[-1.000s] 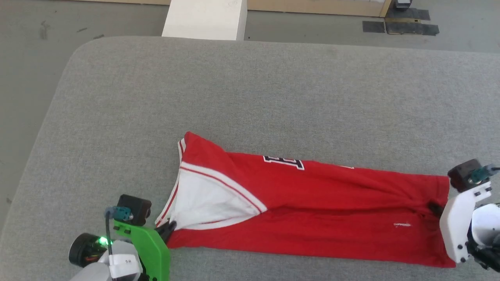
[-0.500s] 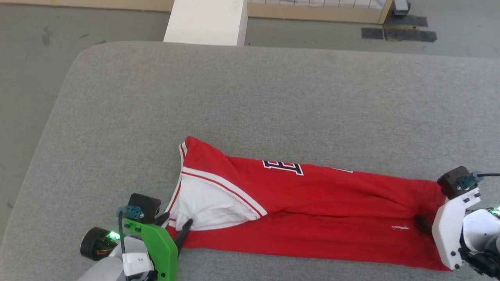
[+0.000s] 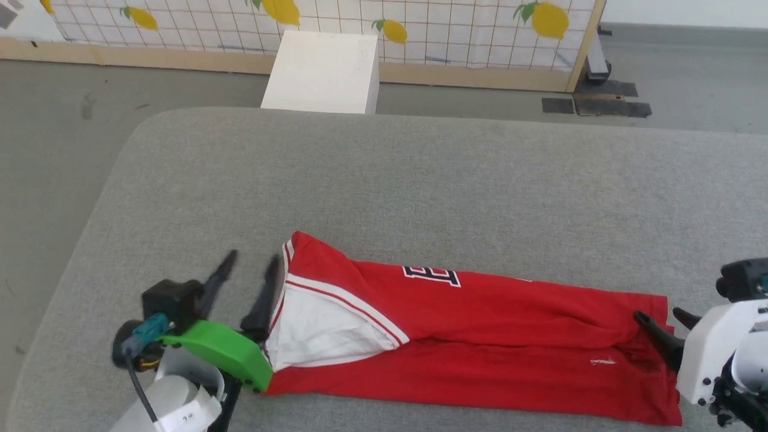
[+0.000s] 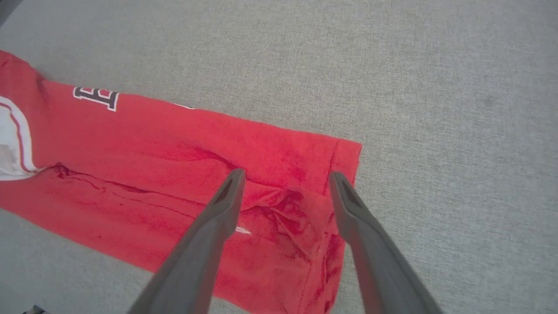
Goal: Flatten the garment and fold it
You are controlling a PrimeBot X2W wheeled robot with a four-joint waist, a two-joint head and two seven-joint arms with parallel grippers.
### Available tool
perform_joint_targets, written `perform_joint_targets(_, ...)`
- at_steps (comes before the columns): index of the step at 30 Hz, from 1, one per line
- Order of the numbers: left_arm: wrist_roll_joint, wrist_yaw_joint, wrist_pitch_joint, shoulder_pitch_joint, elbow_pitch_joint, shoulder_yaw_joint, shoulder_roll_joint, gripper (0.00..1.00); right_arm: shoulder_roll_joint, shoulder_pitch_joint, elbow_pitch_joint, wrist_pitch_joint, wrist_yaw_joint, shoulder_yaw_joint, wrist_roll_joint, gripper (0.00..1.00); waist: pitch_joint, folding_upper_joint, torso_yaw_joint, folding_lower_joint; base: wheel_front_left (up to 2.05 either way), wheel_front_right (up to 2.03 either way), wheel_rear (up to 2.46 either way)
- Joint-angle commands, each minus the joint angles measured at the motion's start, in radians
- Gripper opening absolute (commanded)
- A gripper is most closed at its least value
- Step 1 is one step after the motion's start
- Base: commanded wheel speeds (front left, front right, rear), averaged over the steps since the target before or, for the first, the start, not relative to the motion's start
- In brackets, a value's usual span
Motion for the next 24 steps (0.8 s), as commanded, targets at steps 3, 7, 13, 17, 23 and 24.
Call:
perform_joint_targets(3,0.044,0.054,-0.032,0.036,-0.001,0.066,-0.052,1.00,0.103,0.030,0.003,-0.003,-0.001,-0.105,-0.047,1.00,-0.005,0.0031,0.005,0.0000,0.00,0.00,0.00)
perform_joint_targets(7,0.156,0.066,-0.034,0.094,-0.065,0.178,-0.120,1.00,0.223,0.050,0.000,-0.006,-0.001,-0.201,-0.103,1.00,0.000,0.0031,0.010,0.0000,0.00,0.00,0.00)
perform_joint_targets(13,0.404,0.021,-0.035,0.186,-0.178,0.304,-0.196,1.00,0.319,0.054,0.017,0.005,-0.001,-0.298,-0.180,1.00,0.018,0.0031,0.014,0.0000,0.00,0.00,0.00)
perform_joint_targets(17,0.537,-0.015,-0.035,0.216,-0.228,0.327,-0.233,1.00,0.341,0.042,0.046,0.025,-0.001,-0.349,-0.218,1.00,0.032,0.0031,0.022,0.0000,0.00,0.00,0.00)
perform_joint_targets(23,0.590,-0.061,-0.035,0.241,-0.230,0.364,-0.299,1.00,0.359,0.021,0.105,0.048,-0.001,-0.381,-0.221,1.00,0.053,0.0031,0.029,0.0000,0.00,0.00,0.00)
perform_joint_targets(24,0.593,-0.068,-0.035,0.242,-0.230,0.371,-0.306,1.00,0.360,0.018,0.115,0.050,-0.001,-0.381,-0.215,1.00,0.056,0.0031,0.030,0.0000,0.00,0.00,0.00)
